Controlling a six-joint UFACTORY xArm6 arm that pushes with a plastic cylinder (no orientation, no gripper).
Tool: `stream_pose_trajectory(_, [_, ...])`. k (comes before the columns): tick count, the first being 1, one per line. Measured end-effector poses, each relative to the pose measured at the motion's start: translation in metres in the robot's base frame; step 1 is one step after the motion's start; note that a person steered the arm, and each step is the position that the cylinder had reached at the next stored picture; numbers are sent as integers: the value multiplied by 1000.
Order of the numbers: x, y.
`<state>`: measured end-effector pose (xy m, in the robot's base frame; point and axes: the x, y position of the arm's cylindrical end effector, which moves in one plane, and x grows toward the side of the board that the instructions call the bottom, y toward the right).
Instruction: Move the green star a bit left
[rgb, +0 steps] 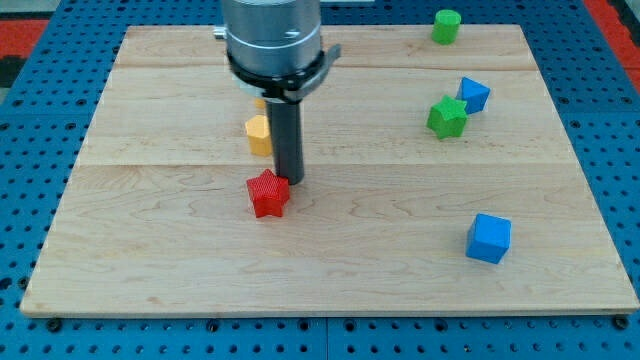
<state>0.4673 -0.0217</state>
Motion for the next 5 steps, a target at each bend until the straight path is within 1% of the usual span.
stream_pose_trajectory(1, [52, 6])
stream_pose_trajectory(2, [68, -8])
stream_pose_trajectory(3, [43, -12])
stream_pose_trajectory(4, [31, -12])
stream_pose_trajectory(5, [2, 83])
